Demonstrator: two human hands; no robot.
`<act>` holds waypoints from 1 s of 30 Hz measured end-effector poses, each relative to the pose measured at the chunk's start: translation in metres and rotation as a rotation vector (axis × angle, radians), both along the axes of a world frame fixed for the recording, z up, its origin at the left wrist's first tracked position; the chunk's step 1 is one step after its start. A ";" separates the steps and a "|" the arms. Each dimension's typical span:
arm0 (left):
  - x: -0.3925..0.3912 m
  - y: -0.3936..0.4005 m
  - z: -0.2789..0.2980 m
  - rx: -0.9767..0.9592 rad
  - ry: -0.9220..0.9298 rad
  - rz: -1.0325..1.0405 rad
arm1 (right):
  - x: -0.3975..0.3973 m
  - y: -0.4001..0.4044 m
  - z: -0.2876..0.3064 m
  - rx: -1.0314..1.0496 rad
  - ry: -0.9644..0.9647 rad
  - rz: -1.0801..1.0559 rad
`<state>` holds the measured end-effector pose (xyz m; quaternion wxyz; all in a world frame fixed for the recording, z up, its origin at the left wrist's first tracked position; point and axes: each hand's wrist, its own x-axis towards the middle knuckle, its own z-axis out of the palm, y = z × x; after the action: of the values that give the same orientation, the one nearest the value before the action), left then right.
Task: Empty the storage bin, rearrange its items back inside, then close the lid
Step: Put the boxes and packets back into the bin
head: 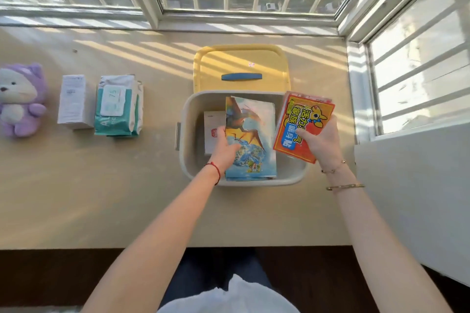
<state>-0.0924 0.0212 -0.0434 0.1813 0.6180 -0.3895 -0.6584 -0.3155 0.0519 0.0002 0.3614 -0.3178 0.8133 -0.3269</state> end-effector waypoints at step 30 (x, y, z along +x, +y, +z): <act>0.025 -0.003 -0.034 -0.404 -0.922 -0.380 | 0.067 -0.049 -0.099 0.361 -0.292 0.129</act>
<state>-0.0672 0.0182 -0.0774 -0.0156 0.7144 -0.6526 -0.2521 -0.2481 0.0029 -0.0990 0.5463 -0.2488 0.7758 -0.1946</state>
